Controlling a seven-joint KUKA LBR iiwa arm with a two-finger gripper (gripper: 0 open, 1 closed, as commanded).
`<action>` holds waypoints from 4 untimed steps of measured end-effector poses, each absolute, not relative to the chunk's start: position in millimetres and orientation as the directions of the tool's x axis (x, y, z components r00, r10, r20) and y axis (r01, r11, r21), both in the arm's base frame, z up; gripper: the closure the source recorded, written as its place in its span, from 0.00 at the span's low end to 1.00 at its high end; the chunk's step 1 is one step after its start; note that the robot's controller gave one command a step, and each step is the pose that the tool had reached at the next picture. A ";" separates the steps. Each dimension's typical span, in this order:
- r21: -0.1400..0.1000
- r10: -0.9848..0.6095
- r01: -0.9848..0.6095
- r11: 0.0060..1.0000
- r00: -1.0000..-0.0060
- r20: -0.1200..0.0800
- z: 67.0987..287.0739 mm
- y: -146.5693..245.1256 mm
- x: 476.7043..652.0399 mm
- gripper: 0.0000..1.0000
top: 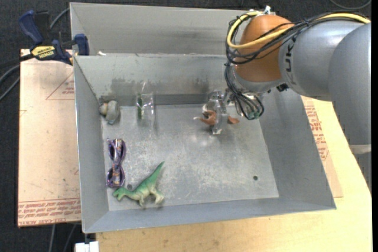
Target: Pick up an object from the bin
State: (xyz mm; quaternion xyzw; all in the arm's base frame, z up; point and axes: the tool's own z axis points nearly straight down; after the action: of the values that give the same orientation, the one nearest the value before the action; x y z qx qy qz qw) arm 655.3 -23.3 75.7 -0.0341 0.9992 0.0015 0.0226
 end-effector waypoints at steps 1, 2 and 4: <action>0.001 -0.068 -0.068 0.998 -0.997 -0.046 75.7 -23.3 655.4 1.00; 0.001 -0.076 -0.076 0.997 -0.996 -0.056 73.6 -69.3 650.7 1.00; 0.001 -0.078 -0.078 0.997 -0.995 -0.061 74.9 -84.5 650.9 1.00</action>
Offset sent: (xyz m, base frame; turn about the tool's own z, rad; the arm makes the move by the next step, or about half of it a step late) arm -0.0076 -0.0450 -0.0057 -0.0128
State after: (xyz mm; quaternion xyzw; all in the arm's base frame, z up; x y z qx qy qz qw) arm 650.9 -84.5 74.9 -0.0389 0.9988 0.0015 0.0304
